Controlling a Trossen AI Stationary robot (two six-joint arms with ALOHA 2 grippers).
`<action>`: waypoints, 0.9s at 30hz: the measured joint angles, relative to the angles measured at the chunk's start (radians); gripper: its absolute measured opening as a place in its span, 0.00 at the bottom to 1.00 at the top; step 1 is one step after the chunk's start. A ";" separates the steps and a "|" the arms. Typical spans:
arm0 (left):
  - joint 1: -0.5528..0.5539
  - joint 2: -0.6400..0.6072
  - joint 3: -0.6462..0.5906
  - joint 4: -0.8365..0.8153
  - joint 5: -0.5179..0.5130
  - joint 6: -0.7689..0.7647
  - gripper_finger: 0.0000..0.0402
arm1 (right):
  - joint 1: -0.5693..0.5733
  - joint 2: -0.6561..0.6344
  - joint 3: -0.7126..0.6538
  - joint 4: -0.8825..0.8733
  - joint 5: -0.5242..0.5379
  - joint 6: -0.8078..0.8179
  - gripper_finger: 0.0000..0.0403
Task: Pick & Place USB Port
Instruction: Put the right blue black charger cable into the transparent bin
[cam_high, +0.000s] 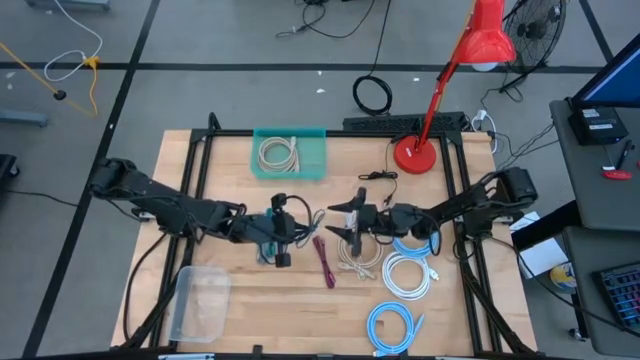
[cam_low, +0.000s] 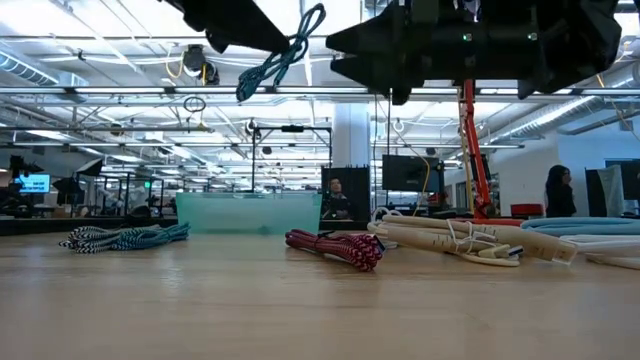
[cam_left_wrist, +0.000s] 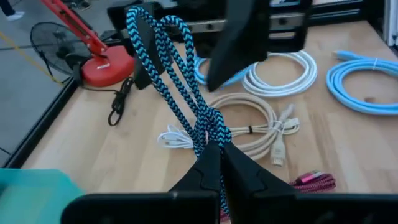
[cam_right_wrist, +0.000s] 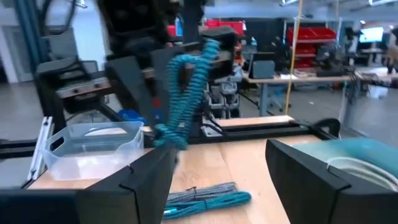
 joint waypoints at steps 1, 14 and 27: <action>0.002 0.000 0.000 -0.002 0.000 0.002 0.00 | 0.000 0.004 0.000 0.014 -0.013 -0.005 0.61; 0.041 0.091 0.000 0.158 0.046 0.112 0.00 | -0.001 0.008 0.000 0.061 -0.036 0.019 0.61; 0.058 0.104 0.002 0.205 0.010 0.152 0.00 | -0.001 0.008 0.000 0.034 -0.035 0.055 0.34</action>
